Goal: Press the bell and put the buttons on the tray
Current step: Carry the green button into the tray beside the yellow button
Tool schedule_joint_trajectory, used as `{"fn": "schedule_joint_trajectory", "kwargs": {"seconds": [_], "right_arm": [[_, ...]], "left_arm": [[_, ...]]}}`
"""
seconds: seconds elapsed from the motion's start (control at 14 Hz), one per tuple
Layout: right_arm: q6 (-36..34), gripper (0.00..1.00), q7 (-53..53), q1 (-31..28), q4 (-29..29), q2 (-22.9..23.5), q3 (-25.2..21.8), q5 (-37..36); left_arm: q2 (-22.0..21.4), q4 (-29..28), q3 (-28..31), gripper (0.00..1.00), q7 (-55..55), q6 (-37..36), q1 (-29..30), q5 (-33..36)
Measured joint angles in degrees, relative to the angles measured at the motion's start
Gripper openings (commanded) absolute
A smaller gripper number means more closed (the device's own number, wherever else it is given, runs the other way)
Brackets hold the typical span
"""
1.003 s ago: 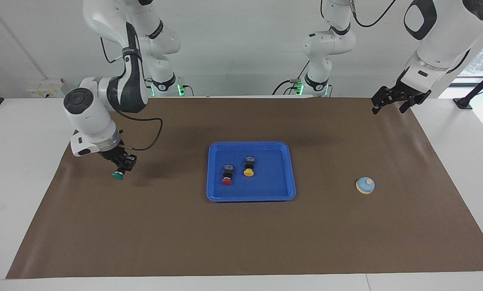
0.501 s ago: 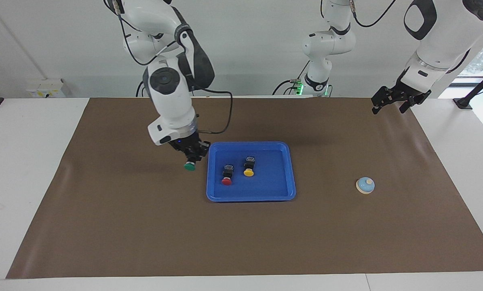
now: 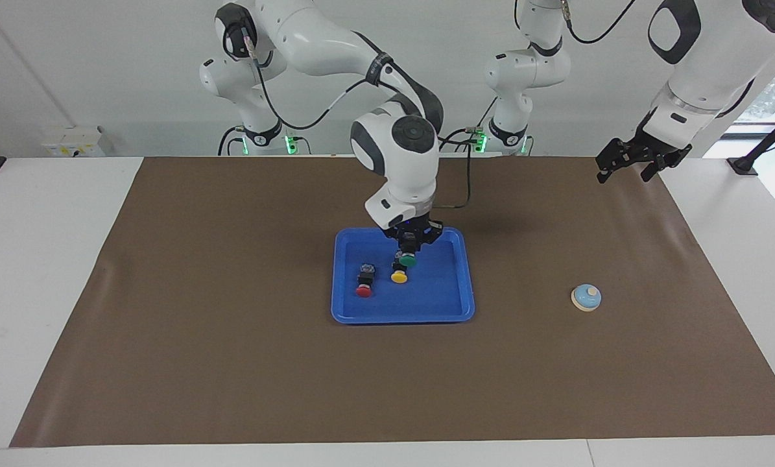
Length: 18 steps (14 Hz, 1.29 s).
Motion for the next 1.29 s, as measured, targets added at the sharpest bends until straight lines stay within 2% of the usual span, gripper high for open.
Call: {"fn": "schedule_joint_trajectory", "kwargs": {"seconds": [0.5,0.72,0.79,0.86,1.15,1.29], "right_arm": [[6.1,0.00,-0.1,3.6,1.2,7.1,0.0,-3.0],[6.8,0.00,-0.1,3.9,1.4,8.4,0.0,-3.1],[6.8,0.92,-0.1,3.9,1.6,8.4,0.0,-3.1],[6.8,1.00,-0.1,3.9,1.7,8.4,0.0,-3.1],[6.4,1.00,-0.1,4.7,2.5,8.2,0.0,-3.1],[3.8,1.00,-0.1,4.3,3.4,7.0,-0.4,-3.0]], "left_arm": [[0.0,0.0,0.0,1.00,0.0,0.0,0.0,0.0],[0.0,0.0,0.0,1.00,0.0,0.0,0.0,0.0],[0.0,0.0,0.0,1.00,0.0,0.0,0.0,0.0],[0.0,0.0,0.0,1.00,0.0,0.0,0.0,0.0],[0.0,0.0,0.0,1.00,0.0,0.0,0.0,0.0],[0.0,0.0,0.0,1.00,0.0,0.0,0.0,0.0]]}}
